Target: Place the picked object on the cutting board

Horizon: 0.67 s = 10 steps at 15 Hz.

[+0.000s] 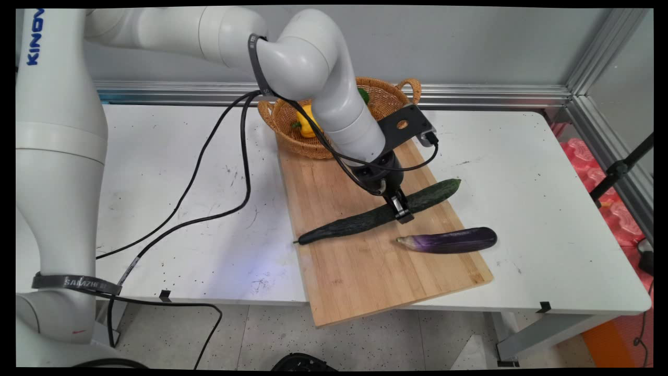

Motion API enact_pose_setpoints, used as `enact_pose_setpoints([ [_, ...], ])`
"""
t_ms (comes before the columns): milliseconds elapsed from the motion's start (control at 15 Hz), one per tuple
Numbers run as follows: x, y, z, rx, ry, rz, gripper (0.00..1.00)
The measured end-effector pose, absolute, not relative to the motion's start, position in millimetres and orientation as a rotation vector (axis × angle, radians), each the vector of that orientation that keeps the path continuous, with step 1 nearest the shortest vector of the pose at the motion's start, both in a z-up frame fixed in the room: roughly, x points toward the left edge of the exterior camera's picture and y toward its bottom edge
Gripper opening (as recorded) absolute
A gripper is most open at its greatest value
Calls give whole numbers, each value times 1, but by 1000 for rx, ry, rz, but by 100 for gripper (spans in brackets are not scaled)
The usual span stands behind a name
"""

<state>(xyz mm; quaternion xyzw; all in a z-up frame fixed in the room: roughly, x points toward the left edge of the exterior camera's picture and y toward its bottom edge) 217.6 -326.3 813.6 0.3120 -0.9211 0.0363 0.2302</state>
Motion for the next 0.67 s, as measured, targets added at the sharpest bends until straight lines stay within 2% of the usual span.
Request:
enact_pose_setpoints([
  [200,217,-325,810,855,-2530,95,0],
  [267,217,-324,809,853,-2528,94,100],
  [667,216,-325,805,842,-2515,92,100],
])
